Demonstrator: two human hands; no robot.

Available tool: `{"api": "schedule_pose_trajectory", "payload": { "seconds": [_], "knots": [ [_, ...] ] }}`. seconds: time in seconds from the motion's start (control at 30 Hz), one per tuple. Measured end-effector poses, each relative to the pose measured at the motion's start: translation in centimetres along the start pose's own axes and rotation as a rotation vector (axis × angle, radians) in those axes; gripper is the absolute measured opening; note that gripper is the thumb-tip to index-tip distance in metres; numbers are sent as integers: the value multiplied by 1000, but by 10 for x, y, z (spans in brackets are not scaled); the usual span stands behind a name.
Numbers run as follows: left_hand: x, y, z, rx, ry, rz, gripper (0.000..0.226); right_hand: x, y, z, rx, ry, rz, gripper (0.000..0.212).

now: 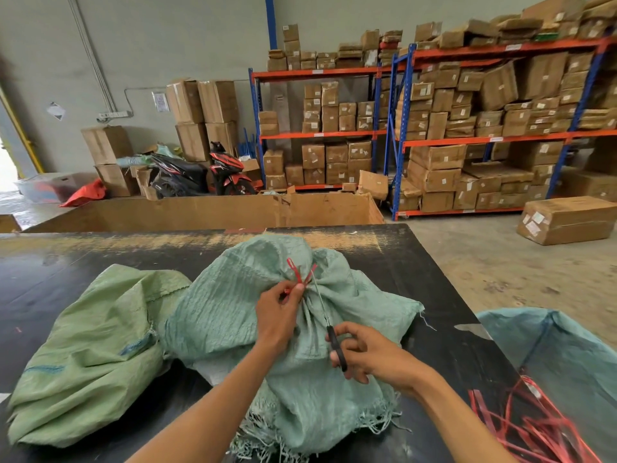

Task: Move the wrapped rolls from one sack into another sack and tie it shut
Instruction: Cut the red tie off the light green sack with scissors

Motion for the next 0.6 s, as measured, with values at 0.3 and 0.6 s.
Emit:
{"api": "schedule_pose_trajectory", "payload": {
  "seconds": [0.3, 0.6],
  "knots": [
    [-25, 10, -28, 230, -122, 39, 27, 13, -11, -9, 219, 3, 34, 36],
    [-32, 3, -25, 239, -109, 118, 22, 14, -6, -12, 347, 121, 51, 65]
  ]
}}
Point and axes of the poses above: each hand's wrist, its own y-axis towards the middle knuckle, its own z-axis out of the palm, x = y × z, the point moved 2 cm from there along y, towards the middle knuckle, and after that the axes turned 15 degrees about x, right-handed, at the moved point
